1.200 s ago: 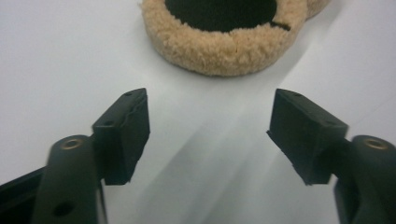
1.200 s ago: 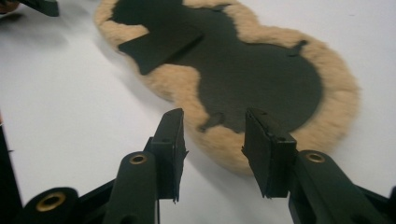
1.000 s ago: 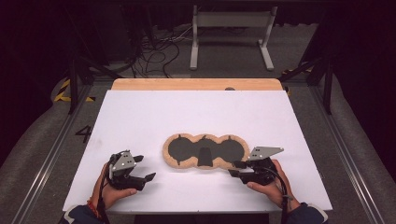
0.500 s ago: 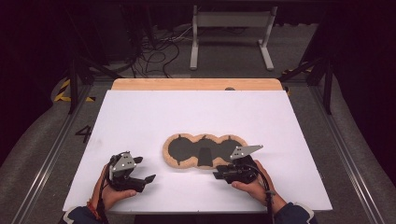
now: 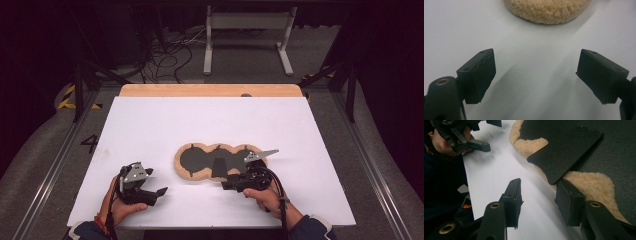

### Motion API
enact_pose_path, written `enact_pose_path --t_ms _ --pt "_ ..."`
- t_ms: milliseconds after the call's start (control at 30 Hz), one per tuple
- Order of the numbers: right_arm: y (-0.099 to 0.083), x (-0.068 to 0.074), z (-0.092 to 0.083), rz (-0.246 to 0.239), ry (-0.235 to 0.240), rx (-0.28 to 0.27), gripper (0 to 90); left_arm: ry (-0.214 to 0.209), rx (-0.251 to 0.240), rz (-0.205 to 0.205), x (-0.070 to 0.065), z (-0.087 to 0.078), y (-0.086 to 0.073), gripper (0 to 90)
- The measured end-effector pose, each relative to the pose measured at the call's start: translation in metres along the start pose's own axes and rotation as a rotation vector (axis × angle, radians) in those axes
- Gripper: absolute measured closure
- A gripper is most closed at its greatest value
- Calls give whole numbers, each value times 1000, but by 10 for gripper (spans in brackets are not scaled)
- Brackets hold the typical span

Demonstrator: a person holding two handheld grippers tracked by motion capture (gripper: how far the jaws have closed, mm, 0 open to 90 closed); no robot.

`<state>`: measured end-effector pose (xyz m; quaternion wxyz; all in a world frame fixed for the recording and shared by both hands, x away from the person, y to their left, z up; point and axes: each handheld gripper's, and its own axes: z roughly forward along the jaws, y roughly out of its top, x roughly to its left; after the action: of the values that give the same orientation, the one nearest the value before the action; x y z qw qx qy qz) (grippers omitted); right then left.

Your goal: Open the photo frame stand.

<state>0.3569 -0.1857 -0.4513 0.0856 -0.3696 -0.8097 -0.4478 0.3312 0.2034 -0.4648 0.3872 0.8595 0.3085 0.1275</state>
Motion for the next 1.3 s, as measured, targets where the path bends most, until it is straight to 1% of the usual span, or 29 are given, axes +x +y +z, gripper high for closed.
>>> enact_pose_path --t_ms 33,100,133,167,200,233,300,367,400,500,533,567,633,667,700,767,800,833,867,900,933,967,1000,1067,1100,1133,1200,1233,1300 --pt "0 -1 0 29 14 -5 558 0 2 -5 0 0 0 157" --pt "1 -5 -1 111 39 -15 568 -9 4 -2 0 0 0 156" --pt "1 -8 -1 159 59 -23 573 -17 2 -2 -1 1 0 151" --pt "1 -10 -1 221 81 -28 587 -21 2 -2 -2 2 1 149" --pt "1 -14 -1 288 109 -45 594 -19 7 9 -2 2 2 149" --pt "1 -17 -1 321 126 -53 600 -25 9 12 -2 3 2 148" --pt "2 -18 0 347 134 -68 606 -26 10 20 -3 4 3 146" --pt "2 -19 1 368 141 -85 608 -28 16 19 -3 7 5 146" --pt "2 -19 1 368 141 -85 608 -28 16 19 -3 7 5 146" --pt "2 -21 1 412 147 -106 617 -27 7 13 -1 10 9 145" --pt "2 -21 0 424 147 -113 618 -27 2 17 2 10 11 145" --pt "2 -22 0 437 143 -121 618 -28 -4 3 3 11 11 146" --pt "4 -23 0 450 135 -130 619 -31 -9 -9 8 13 13 146" --pt "5 -23 2 450 137 -131 623 -34 -13 -16 11 13 15 146" --pt "5 -23 4 453 141 -133 631 -37 -26 -41 14 14 16 147" --pt "6 -25 8 470 161 -143 634 -40 -36 -51 21 15 20 148" --pt "7 -25 9 476 165 -143 628 -43 -46 -72 23 15 21 149" --pt "7 -25 10 481 164 -145 624 -49 -62 -90 27 15 22 149" --pt "7 -25 11 485 164 -149 621 -54 -67 -96 31 16 24 150" --pt "7 -25 11 485 164 -149 621 -54 -67 -96 31 16 24 150" --pt "7 -25 11 486 167 -154 622 -58 -77 -115 33 17 26 150" --pt "7 -26 11 485 169 -154 623 -66 -82 -120 35 18 28 150" --pt "7 -26 11 483 168 -152 624 -84 -86 -128 38 21 31 150" --pt "7 -26 11 482 167 -150 626 -90 -83 -123 39 23 33 148" --pt "7 -26 11 480 166 -148 627 -103 -80 -131 39 25 35 142" --pt "7 -25 11 480 165 -147 628 -95 -71 -113 40 28 38 139" --pt "7 -26 11 477 168 -142 632 -127 -67 -126 40 34 41 132" --pt "7 -26 11 481 171 -142 631 -136 -64 -142 40 38 42 130" --pt "8 -27 12 486 173 -139 626 -163 -43 -160 42 47 45 126"
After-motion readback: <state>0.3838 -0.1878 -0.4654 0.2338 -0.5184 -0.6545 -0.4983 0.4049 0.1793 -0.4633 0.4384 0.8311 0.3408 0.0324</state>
